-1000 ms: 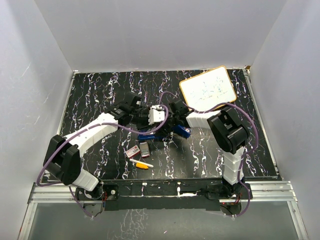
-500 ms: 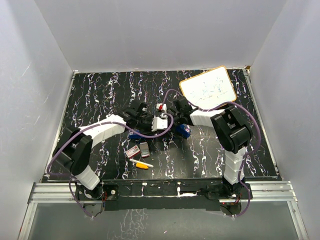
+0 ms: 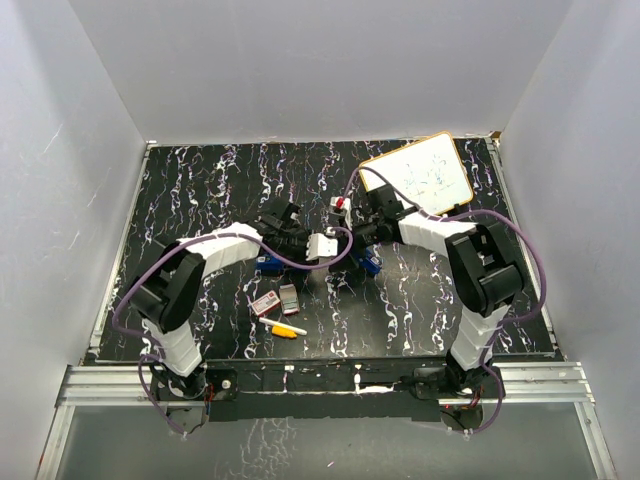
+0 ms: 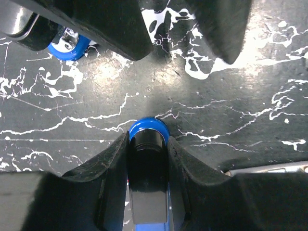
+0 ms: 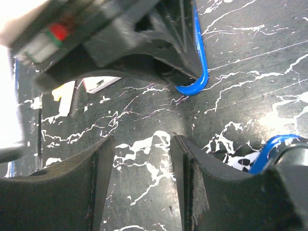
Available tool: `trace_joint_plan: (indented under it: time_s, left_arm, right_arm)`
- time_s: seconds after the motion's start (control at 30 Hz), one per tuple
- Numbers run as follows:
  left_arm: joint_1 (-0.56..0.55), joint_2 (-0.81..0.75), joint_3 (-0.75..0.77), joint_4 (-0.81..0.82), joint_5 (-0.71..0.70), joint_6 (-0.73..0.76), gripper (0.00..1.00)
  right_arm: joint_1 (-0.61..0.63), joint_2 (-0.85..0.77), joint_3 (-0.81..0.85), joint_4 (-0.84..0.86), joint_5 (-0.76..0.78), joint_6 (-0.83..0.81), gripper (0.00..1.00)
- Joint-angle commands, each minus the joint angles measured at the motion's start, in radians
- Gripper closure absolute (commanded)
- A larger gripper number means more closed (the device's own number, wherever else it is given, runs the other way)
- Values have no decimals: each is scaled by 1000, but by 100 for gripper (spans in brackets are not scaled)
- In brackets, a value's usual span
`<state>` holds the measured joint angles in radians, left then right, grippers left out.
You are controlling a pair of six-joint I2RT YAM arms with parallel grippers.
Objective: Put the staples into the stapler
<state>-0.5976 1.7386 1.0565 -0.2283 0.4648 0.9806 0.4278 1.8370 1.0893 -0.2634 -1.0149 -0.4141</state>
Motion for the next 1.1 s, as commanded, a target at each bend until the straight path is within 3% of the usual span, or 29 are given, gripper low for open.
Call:
trace_joint_plan:
  time_s: [0.0, 0.23, 0.37, 0.43, 0.6, 0.7, 0.83, 0.93, 1.07]
  left_arm:
    - [8, 82, 29, -37, 22, 65, 100]
    - [10, 115, 29, -42, 26, 49, 100]
    - [10, 64, 78, -66, 29, -3, 97]
    - [9, 55, 107, -86, 17, -16, 86]
    - [10, 29, 129, -87, -32, -78, 31]
    - [10, -19, 161, -111, -28, -131, 6]
    - [15, -126, 193, -145, -41, -203, 3]
    - [23, -237, 161, -94, -117, -307, 3]
    - [75, -389, 68, 74, -346, -538, 3]
  right_arm:
    - [-22, -76, 7, -72, -64, -43, 46]
    - [-60, -166, -8, -109, -22, -59, 46]
    - [-79, -228, 3, -125, 94, -41, 46]
    - [-81, -269, 9, -124, 196, -11, 44]
    - [-112, -369, 41, -163, 433, 37, 36]
    - [-134, -433, 60, -202, 567, 54, 27]
    - [-152, -502, 70, -230, 773, 87, 4]
    - [-173, -548, 68, -227, 905, 116, 1]
    - [-193, -607, 56, -181, 1028, 209, 1]
